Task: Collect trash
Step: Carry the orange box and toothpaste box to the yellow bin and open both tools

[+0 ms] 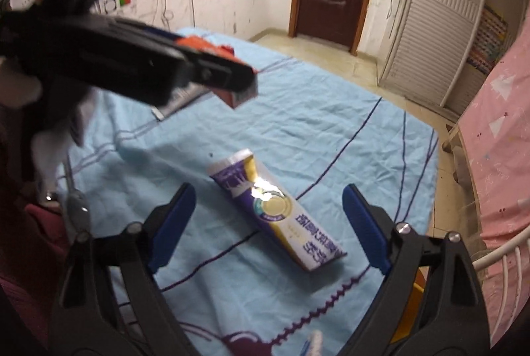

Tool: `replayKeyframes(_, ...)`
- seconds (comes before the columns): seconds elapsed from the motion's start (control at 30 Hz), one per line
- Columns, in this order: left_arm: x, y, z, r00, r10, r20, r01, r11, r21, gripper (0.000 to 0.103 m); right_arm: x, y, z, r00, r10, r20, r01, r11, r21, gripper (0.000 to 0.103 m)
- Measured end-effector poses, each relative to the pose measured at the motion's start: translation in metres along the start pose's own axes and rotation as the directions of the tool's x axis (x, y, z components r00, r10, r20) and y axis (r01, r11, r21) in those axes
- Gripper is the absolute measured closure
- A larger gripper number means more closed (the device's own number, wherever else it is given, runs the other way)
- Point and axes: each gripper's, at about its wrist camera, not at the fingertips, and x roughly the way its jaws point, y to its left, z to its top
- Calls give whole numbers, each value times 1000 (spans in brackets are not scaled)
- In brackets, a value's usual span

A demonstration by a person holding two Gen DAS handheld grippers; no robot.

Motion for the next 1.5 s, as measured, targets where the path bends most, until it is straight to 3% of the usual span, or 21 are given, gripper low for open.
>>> replayKeyframes(0.13,7,7,0,1000,6,-15,-6,1000,-18,17,19,4,-1,998,3,-60,-5,1000,-31,45)
replayKeyframes(0.47,19,10,-1,999,3,-34,-4,999,-35,17,21,-7,0,999,-9,-46,11,999,52,62)
replayKeyframes(0.83,10,-15,1,1000,-2,-17,2,1000,4,17,-16,-31,-19,996,-49,76,31,974,224,64)
replayKeyframes(1.17,6,-53,2,1000,-12,-13,13,998,64,17,-43,-65,-49,983,-109,149,46,925,376,67)
replayKeyframes(1.5,4,-119,0,995,-100,1,99,981,167,17,-76,-105,-100,961,-197,195,68,850,523,67)
